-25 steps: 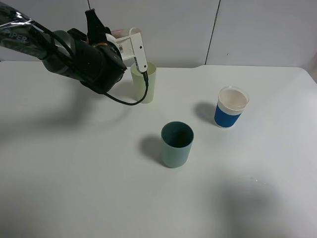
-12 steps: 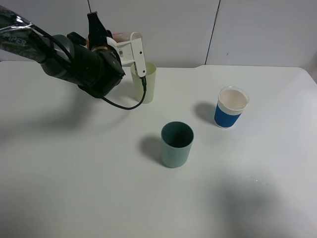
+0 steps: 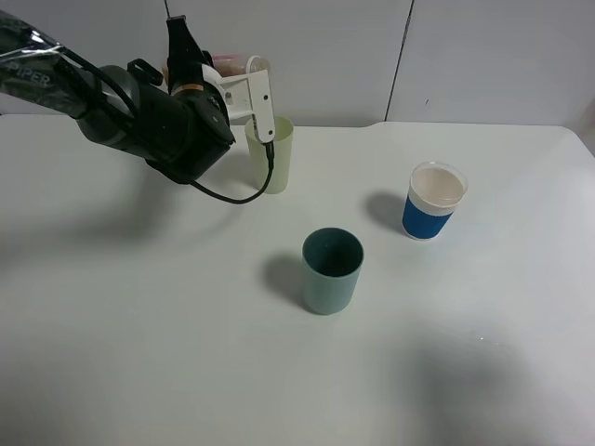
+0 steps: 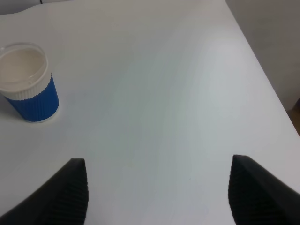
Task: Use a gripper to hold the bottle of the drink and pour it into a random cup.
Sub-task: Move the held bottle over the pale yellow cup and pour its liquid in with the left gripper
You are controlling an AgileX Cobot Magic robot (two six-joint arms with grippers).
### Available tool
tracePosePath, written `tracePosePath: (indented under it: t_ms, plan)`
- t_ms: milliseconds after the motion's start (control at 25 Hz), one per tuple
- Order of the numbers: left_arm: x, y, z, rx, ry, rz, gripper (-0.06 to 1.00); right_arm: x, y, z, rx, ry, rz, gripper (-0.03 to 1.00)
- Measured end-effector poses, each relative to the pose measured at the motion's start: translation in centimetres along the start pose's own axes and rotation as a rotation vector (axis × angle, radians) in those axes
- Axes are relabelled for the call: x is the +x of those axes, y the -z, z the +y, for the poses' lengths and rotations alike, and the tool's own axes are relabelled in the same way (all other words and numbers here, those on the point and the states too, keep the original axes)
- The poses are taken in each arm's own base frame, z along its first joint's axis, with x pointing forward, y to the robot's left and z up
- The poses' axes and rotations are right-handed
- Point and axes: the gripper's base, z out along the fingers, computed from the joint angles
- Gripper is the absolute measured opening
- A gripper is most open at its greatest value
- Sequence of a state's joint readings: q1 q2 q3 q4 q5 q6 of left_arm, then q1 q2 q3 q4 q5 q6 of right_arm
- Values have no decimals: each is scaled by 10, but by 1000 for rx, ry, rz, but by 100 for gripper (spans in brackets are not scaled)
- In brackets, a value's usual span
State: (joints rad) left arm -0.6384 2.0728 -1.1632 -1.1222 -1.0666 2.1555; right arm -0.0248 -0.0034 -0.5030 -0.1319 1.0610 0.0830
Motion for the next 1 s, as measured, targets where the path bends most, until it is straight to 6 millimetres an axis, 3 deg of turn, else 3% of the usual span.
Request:
tracePosePath:
  t_ms: [1000]
  plan:
    - [0, 0, 3, -33, -41, -2, 36, 0, 0, 0, 0, 0, 0, 63]
